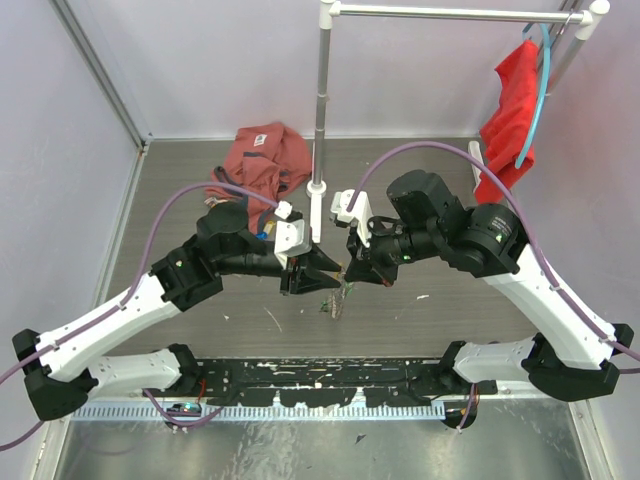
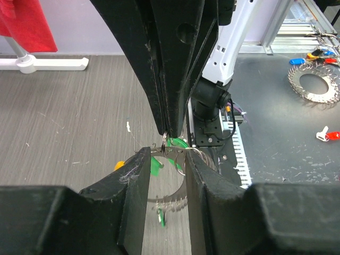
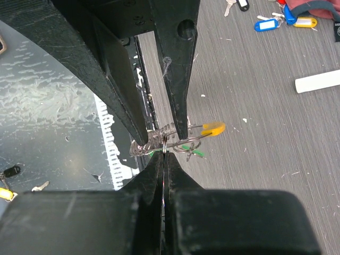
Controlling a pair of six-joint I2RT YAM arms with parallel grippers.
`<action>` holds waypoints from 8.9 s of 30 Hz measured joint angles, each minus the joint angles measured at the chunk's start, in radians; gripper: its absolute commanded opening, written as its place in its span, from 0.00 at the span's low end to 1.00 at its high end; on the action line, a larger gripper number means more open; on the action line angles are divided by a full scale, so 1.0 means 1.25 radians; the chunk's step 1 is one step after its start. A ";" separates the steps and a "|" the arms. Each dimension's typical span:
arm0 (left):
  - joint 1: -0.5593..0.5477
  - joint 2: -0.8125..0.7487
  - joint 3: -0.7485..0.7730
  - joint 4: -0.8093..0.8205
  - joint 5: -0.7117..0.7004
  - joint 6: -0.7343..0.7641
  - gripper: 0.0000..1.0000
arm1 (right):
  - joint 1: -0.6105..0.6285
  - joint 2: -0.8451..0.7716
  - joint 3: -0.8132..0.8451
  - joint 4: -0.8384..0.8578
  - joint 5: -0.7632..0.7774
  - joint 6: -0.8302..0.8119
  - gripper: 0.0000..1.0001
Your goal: Put the keys on the keyring
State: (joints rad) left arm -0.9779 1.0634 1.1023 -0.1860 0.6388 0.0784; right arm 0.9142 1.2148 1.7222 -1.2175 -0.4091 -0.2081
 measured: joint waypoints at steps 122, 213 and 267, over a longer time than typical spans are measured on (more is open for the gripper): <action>-0.024 -0.123 -0.213 0.618 -0.129 -0.398 0.00 | 0.000 -0.349 -0.467 0.800 -0.051 0.352 0.01; -0.025 0.006 0.022 0.077 -0.006 -0.111 0.41 | 0.000 -0.134 -0.096 0.111 0.017 0.073 0.01; -0.025 -0.085 0.004 0.097 -0.041 -0.120 0.00 | 0.000 -0.274 -0.325 0.388 -0.088 0.120 0.38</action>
State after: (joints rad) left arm -1.0088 0.9573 1.1072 -0.0650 0.5873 -0.0715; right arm 0.9142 0.8719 1.3163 -0.7319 -0.5186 -0.0578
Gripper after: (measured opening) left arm 0.008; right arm 0.406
